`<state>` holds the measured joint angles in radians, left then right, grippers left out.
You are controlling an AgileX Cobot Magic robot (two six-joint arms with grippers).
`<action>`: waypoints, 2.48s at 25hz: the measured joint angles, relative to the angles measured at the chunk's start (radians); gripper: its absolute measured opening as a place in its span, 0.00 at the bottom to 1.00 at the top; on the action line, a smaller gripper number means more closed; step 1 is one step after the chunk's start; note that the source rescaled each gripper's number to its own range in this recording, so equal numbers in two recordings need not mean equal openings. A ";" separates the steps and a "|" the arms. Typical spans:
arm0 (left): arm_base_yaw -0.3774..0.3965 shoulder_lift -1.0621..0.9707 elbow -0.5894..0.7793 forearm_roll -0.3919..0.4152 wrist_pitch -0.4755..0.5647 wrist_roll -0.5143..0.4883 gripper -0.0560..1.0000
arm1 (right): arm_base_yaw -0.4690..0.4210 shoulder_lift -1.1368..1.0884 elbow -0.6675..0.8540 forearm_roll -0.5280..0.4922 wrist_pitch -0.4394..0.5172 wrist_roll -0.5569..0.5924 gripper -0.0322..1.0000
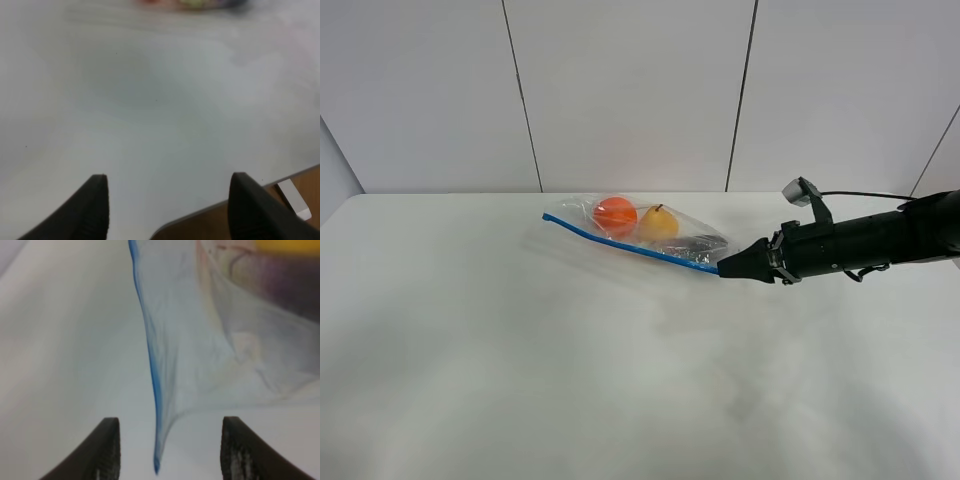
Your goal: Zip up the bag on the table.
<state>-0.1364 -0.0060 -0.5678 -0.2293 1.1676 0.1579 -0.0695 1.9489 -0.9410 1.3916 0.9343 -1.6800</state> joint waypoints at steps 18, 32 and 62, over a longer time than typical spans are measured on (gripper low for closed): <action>0.000 0.000 0.000 0.000 0.000 0.000 0.81 | 0.000 0.000 0.000 -0.007 -0.282 0.293 0.69; 0.000 0.000 0.000 0.000 0.000 0.000 0.81 | 0.000 0.000 0.000 0.093 -0.326 1.451 0.69; 0.000 0.000 0.000 0.000 0.000 -0.001 0.81 | 0.000 -0.154 0.000 -1.140 -0.740 1.392 0.69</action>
<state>-0.1364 -0.0060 -0.5678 -0.2293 1.1676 0.1570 -0.0698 1.7951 -0.9410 0.2521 0.1941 -0.2881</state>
